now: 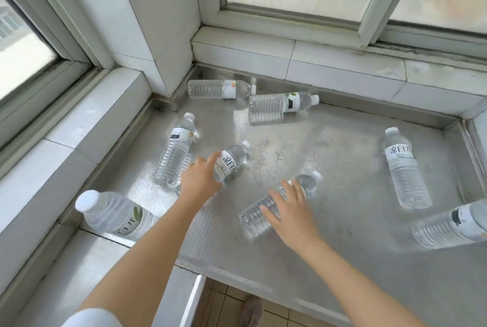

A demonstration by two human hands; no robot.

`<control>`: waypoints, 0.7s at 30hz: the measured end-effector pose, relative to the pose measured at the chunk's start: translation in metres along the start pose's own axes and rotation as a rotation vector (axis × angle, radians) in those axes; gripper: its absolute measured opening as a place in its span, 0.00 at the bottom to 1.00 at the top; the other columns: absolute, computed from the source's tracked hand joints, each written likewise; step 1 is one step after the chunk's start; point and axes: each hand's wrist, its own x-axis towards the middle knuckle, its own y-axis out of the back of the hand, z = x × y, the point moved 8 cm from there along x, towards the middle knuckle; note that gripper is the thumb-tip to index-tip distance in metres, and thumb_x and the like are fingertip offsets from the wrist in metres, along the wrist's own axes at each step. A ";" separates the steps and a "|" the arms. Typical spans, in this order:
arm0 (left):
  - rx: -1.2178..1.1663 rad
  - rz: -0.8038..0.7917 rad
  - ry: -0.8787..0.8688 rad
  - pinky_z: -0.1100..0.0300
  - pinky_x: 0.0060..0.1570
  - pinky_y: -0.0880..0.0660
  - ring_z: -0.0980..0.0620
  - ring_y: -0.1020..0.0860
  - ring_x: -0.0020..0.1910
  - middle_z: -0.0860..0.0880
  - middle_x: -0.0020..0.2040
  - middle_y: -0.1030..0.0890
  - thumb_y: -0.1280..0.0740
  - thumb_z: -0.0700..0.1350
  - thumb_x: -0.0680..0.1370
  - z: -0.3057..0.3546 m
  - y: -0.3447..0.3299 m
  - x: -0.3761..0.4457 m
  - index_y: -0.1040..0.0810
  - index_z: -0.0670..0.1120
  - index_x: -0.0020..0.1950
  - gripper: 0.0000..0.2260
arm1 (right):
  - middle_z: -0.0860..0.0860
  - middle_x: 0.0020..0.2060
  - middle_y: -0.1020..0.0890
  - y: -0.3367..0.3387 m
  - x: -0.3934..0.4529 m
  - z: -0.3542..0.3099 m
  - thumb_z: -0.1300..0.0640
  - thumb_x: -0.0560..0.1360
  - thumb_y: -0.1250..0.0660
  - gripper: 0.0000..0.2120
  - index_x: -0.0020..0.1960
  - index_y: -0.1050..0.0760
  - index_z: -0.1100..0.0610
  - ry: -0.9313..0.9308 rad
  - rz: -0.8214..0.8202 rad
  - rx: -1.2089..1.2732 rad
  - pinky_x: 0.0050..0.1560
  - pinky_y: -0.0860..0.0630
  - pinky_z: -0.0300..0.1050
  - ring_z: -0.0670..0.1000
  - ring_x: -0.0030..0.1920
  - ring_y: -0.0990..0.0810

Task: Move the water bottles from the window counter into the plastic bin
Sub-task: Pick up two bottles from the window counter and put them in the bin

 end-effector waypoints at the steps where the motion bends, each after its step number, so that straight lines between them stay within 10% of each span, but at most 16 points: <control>1: 0.011 0.001 0.003 0.55 0.41 0.28 0.43 0.22 0.53 0.45 0.57 0.23 0.26 0.51 0.70 0.001 0.001 0.001 0.39 0.57 0.75 0.37 | 0.53 0.71 0.36 0.001 0.003 0.001 0.41 0.77 0.40 0.21 0.63 0.28 0.52 -0.009 0.015 0.057 0.69 0.38 0.53 0.55 0.77 0.52; 5: -0.104 0.007 0.093 0.57 0.40 0.27 0.45 0.20 0.46 0.47 0.50 0.23 0.26 0.58 0.66 0.000 0.001 -0.006 0.36 0.56 0.72 0.37 | 0.48 0.52 0.30 0.009 0.016 0.006 0.45 0.72 0.31 0.13 0.46 0.27 0.54 0.017 0.052 0.248 0.57 0.33 0.44 0.48 0.66 0.37; 8: -0.248 0.012 0.170 0.56 0.41 0.27 0.47 0.23 0.43 0.49 0.47 0.24 0.26 0.58 0.65 0.002 -0.004 -0.014 0.34 0.55 0.69 0.35 | 0.48 0.56 0.27 0.005 0.019 0.007 0.52 0.70 0.28 0.11 0.42 0.26 0.57 0.086 -0.037 0.322 0.65 0.40 0.43 0.40 0.68 0.40; 14: -0.375 0.011 0.222 0.54 0.44 0.24 0.47 0.20 0.46 0.50 0.51 0.19 0.26 0.61 0.64 -0.001 -0.010 -0.017 0.34 0.56 0.70 0.37 | 0.48 0.66 0.40 0.011 0.003 0.018 0.57 0.62 0.23 0.40 0.69 0.37 0.49 -0.233 0.269 0.509 0.58 0.32 0.42 0.45 0.64 0.37; 21: -0.495 -0.002 0.247 0.56 0.42 0.22 0.51 0.18 0.42 0.54 0.45 0.16 0.23 0.59 0.64 -0.010 -0.012 -0.015 0.28 0.57 0.66 0.33 | 0.46 0.57 0.24 -0.006 0.000 0.044 0.54 0.55 0.22 0.53 0.74 0.45 0.45 -0.559 0.161 0.754 0.52 0.23 0.51 0.50 0.51 0.20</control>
